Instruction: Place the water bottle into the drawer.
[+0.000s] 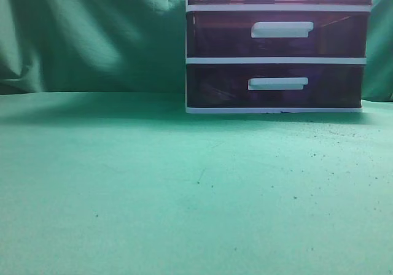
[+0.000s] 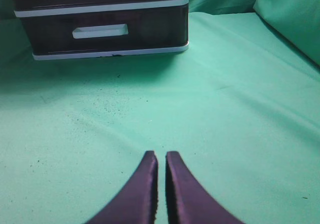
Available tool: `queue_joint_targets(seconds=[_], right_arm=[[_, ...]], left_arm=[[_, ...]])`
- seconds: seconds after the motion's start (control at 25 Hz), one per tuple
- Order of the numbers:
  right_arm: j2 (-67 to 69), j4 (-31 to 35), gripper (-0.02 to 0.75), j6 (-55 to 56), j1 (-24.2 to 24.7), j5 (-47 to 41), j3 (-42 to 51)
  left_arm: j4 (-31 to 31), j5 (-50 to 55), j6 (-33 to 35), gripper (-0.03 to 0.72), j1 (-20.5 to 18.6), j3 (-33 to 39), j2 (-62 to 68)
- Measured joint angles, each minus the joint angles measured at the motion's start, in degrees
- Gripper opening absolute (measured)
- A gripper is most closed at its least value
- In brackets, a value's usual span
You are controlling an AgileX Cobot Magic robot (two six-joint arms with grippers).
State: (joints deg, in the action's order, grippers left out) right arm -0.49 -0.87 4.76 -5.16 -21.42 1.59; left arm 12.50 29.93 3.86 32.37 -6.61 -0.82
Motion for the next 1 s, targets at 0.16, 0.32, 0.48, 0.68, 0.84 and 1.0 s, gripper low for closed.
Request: queue_joint_targets(seconds=[0.16,0.32,0.48,0.68,0.84,1.0], right_arm=[[0.0,0.0,0.047,0.0,0.0,0.0,0.0],[0.0,0.0,0.047,0.0,0.0,0.0,0.0],[0.0,0.0,0.047,0.0,0.0,0.0,0.0],[0.0,0.0,0.047,0.0,0.0,-0.1,0.0],[0.0,0.0,0.047,0.0,0.0,-0.1,0.0],[0.0,0.0,0.047,0.0,0.0,-0.1,0.0]], left_arm=[[0.0,0.0,0.0,0.0,0.0,0.0,0.0],[0.0,0.0,0.0,0.0,0.0,0.0,0.0],[-0.7,0.0,0.0,0.0,-1.1,0.0,0.0],[-6.6,-3.7,0.0,0.0,-13.0,0.2,0.0],[-10.0,-7.6,0.0,0.0,-23.6,2.6,0.0],[-11.5,-12.0,0.0,0.0,-28.3,6.5,0.0]])
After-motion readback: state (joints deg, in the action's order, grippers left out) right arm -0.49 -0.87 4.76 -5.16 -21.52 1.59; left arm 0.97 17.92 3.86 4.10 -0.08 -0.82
